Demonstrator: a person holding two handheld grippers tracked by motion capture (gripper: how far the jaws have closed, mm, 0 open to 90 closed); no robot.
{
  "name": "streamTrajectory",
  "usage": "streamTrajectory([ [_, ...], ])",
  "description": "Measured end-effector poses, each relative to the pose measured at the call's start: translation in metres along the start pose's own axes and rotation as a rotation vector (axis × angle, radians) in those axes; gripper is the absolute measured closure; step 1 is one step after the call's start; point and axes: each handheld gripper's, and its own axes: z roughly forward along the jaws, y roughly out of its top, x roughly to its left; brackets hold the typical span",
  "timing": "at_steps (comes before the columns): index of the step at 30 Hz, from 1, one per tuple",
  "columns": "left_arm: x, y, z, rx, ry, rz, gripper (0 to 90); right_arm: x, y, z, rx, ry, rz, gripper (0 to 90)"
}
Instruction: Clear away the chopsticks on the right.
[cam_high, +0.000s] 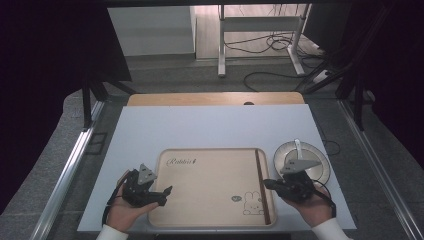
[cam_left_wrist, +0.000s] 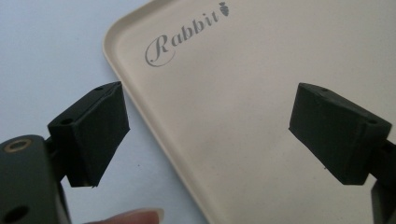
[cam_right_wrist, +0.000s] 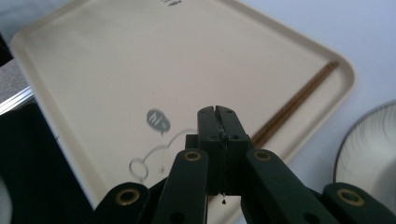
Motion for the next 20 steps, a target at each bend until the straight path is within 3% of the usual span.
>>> streamTrajectory([
  [2, 0.001, -0.001, 0.000, -0.002, 0.003, -0.004, 11.8, -0.001, -0.009, -0.007, -0.019, 0.013, 0.007, 83.9],
  [6, 0.001, -0.001, -0.001, -0.003, 0.002, -0.001, 11.9, -0.005, -0.022, -0.015, -0.089, 0.017, 0.051, 58.6],
  [10, 0.000, -0.001, -0.001, -0.001, 0.002, 0.003, 11.8, -0.004, -0.018, -0.013, -0.117, 0.017, 0.067, 41.9],
  [20, 0.003, -0.003, -0.001, 0.004, 0.012, 0.000, 11.8, 0.006, -0.015, -0.006, -0.130, -0.014, 0.013, 30.7],
])
